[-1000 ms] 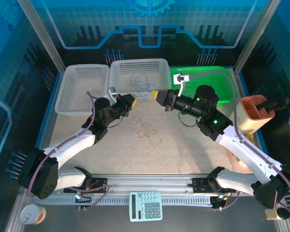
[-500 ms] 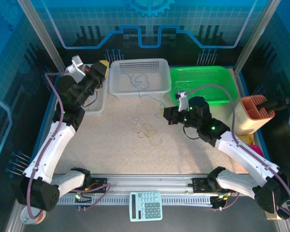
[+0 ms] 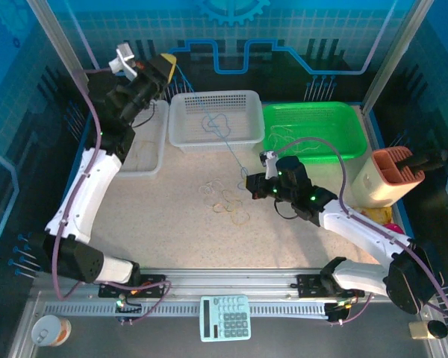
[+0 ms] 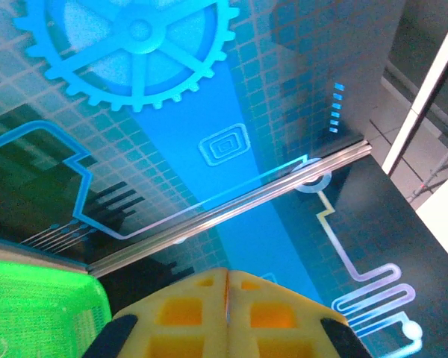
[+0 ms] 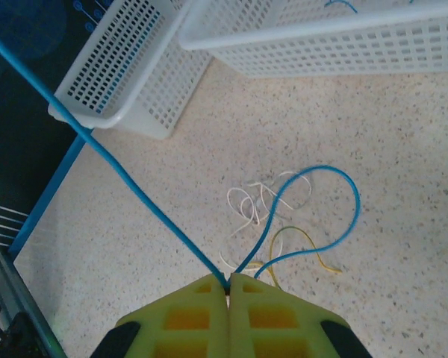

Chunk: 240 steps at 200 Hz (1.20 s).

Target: Untangle the cables

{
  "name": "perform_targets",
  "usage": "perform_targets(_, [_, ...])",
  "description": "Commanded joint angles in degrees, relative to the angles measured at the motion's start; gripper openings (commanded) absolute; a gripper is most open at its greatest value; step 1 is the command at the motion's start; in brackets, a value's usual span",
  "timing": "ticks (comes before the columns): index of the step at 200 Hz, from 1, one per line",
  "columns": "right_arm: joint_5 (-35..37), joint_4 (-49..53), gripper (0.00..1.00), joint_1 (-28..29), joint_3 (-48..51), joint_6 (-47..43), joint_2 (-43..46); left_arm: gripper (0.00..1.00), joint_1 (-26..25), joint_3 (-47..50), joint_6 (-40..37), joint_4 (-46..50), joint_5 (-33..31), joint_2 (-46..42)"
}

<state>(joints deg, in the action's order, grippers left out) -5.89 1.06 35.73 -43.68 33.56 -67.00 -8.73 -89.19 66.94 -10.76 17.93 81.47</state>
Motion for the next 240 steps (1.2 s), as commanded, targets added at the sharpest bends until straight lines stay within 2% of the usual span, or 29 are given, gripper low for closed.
perform_targets(1, [1.57, 2.34, 0.0, 0.1, 0.52, 0.12, -2.1, 0.0, 1.11, -7.4, -0.44, -3.56, 0.13, 1.82])
perform_targets(48, [-0.06, 2.37, 0.0, -1.21, -13.18, -2.61, -9.98, 0.0, 1.09, -9.78, -2.83, -1.49, 4.14, 6.77])
perform_targets(82, [-1.68, 0.99, 0.0, -4.26, -25.51, -2.19, -20.11, 0.0, 1.09, -10.16, -5.5, -0.77, 5.91, 11.47])
perform_targets(115, [-5.68, -0.79, 0.0, -7.17, -32.87, 1.12, -27.51, 0.0, 1.09, -17.13, -10.42, 1.18, 7.67, 19.48])
perform_targets(139, [-6.92, -1.4, 0.0, -8.17, -31.79, 1.62, -27.3, 0.0, 1.06, -23.69, -11.48, 1.47, 8.32, 25.69])
perform_targets(189, [-7.56, -1.59, 0.0, -9.7, -22.14, 1.11, -19.69, 0.0, 0.58, -40.66, -6.62, 1.59, 10.25, 36.21])
perform_targets(220, [-7.56, -1.41, 0.0, -9.8, -17.53, 1.31, -15.31, 0.0, 0.34, -53.79, -6.2, 6.38, 9.99, 41.83])
perform_targets(240, [-7.56, -1.38, 0.0, -9.87, -15.81, 1.56, -13.24, 0.0, 0.38, -58.36, -6.44, 8.29, 9.18, 44.53])
